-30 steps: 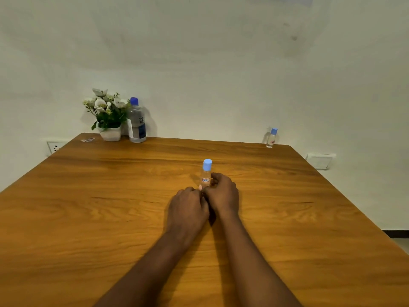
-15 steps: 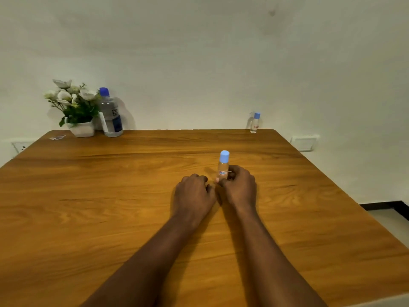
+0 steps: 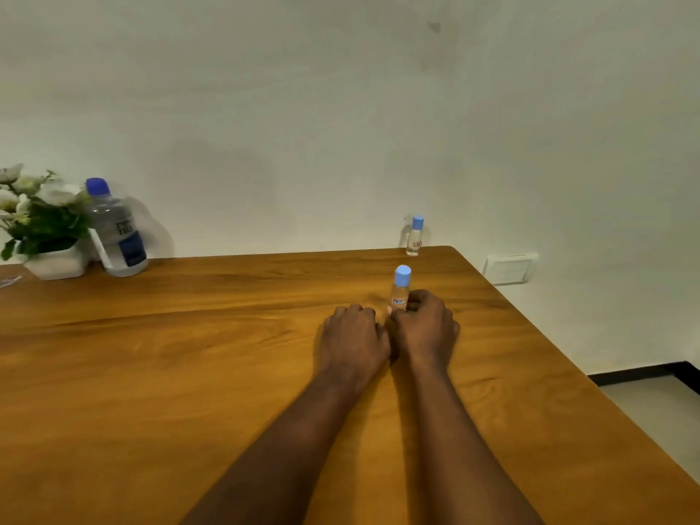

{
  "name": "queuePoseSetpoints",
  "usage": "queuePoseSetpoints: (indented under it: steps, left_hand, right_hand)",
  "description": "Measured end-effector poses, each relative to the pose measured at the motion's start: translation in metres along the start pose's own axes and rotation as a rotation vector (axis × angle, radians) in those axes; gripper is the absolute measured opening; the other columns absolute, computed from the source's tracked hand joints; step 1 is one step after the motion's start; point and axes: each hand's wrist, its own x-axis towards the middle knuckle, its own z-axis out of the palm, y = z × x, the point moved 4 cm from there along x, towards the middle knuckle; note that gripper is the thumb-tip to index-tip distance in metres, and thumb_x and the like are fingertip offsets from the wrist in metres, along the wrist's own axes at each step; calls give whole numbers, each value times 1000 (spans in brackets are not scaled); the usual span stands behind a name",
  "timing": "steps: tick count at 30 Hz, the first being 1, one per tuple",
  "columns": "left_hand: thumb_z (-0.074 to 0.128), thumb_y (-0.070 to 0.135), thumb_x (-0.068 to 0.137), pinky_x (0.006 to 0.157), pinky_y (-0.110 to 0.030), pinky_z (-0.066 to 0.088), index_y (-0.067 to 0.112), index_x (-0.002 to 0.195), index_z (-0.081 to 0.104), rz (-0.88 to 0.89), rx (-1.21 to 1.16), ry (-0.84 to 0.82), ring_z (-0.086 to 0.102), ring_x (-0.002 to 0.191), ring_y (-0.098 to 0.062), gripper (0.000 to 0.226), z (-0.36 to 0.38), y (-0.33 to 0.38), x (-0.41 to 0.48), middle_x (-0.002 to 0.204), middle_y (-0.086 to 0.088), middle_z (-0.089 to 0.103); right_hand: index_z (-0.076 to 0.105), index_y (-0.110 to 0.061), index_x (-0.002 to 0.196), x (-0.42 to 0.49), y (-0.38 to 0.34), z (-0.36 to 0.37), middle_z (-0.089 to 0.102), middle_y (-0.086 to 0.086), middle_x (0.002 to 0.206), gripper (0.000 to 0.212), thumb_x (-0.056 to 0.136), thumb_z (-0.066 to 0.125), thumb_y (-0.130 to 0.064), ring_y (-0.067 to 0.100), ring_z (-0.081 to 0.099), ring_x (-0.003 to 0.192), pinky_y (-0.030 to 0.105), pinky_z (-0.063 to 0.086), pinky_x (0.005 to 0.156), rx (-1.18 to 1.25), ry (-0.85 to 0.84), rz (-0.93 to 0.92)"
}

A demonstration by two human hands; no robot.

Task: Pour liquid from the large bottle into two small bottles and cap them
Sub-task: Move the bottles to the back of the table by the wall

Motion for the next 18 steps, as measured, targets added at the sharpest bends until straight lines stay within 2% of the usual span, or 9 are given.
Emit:
queuePoseSetpoints:
  steps: [3, 7, 14, 18]
  left_hand:
    - [44, 31, 92, 84, -38, 44, 12, 95, 63, -13, 20, 15, 54, 99, -24, 27, 11, -5, 37, 101, -7, 63]
    - [44, 33, 92, 84, -38, 48, 13, 97, 65, -6, 33, 30, 54, 98, -23, 29, 28, -11, 91, 101, -6, 63]
    - [45, 32, 90, 71, -37, 50, 12, 78, 61, 6, 28, 69, 57, 83, -24, 28, 53, -18, 160, 86, -8, 63]
    - [44, 32, 92, 66, -35, 46, 13, 70, 55, 32, 25, 99, 56, 80, -24, 31, 58, -20, 179, 79, -8, 62]
  right_hand:
    - [67, -26, 108, 36, -2, 18, 72, -4, 108, 27, 81, 71, -32, 21, 61, 108, 37, 35, 96, -21, 40, 12]
    - [67, -27, 110, 84, -10, 47, 71, -3, 110, 29, 82, 71, -34, 22, 60, 110, 39, 34, 96, -9, 68, 22]
    - [71, -20, 99, 146, -17, 89, 73, 4, 100, 20, 82, 71, -32, 26, 64, 98, 40, 44, 92, -42, 92, 8]
    - [69, -16, 104, 160, -20, 100, 71, 7, 103, 29, 81, 74, -33, 28, 66, 97, 41, 50, 89, -50, 110, 16]
